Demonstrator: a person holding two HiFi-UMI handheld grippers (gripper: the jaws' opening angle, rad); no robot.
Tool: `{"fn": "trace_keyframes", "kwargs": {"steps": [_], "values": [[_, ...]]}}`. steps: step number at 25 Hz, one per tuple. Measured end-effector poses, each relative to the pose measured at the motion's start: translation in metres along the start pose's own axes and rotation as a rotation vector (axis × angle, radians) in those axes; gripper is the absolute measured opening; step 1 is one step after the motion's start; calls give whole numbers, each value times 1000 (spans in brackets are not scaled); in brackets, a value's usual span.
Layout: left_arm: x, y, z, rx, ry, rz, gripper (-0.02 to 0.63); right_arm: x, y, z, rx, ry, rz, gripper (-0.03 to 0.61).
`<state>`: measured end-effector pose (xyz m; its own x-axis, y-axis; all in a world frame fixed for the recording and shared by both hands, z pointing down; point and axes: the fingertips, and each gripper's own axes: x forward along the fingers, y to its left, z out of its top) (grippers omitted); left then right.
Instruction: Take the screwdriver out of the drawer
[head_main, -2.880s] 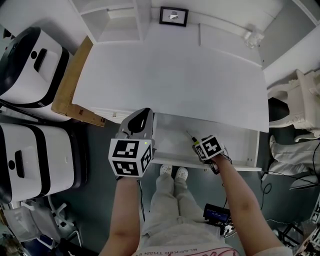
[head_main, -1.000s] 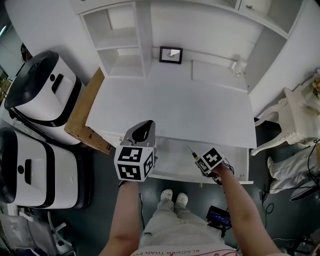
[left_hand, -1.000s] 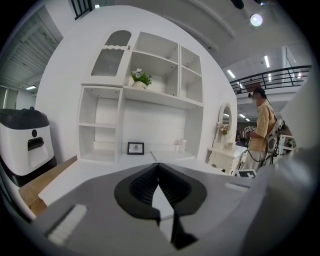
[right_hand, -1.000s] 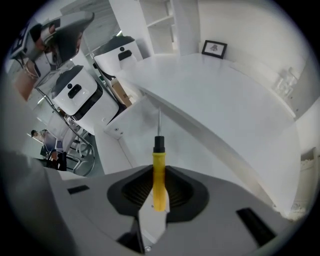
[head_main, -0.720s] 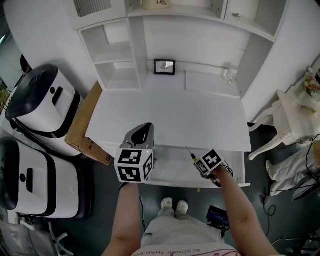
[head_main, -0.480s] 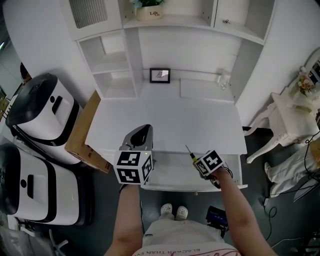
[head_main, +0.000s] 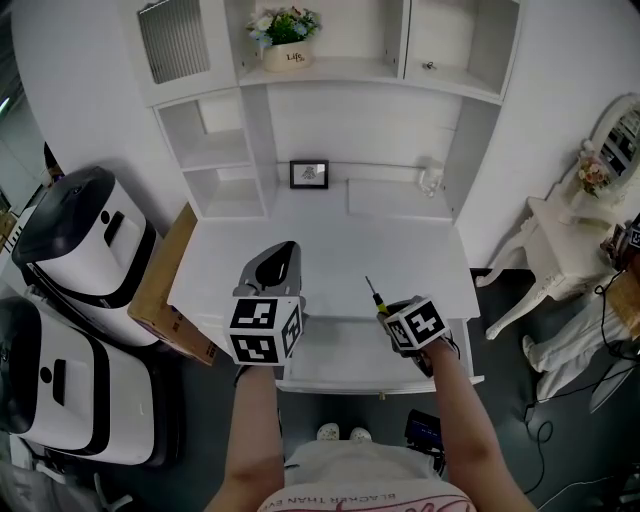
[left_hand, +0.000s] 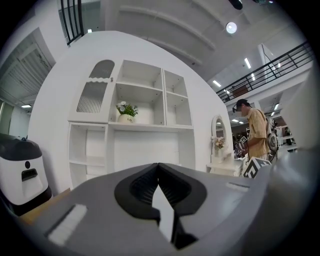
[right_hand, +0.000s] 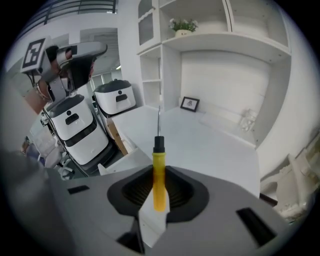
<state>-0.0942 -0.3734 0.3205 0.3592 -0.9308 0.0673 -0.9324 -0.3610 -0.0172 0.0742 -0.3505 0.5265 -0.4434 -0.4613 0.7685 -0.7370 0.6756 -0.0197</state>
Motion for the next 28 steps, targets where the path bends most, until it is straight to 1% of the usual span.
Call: {"fn": "trace_keyframes", "kwargs": {"steps": [6, 10, 15, 22, 28], "values": [[0, -5, 31, 32, -69, 4, 9, -32, -8, 38, -5, -129, -58, 81], [-1, -8, 48, 52, -106, 9, 9, -53, -14, 59, -13, -207, -80, 81], [-2, -11, 70, 86, -159, 16, 9, -84, -22, 90, -8, -328, -125, 81], [-4, -13, 100, 116, -225, 14, 9, -139, -28, 133, -64, -465, -206, 81], [-8, -15, 122, 144, -273, 13, 9, -180, -28, 156, -94, -551, -254, 81]]}}
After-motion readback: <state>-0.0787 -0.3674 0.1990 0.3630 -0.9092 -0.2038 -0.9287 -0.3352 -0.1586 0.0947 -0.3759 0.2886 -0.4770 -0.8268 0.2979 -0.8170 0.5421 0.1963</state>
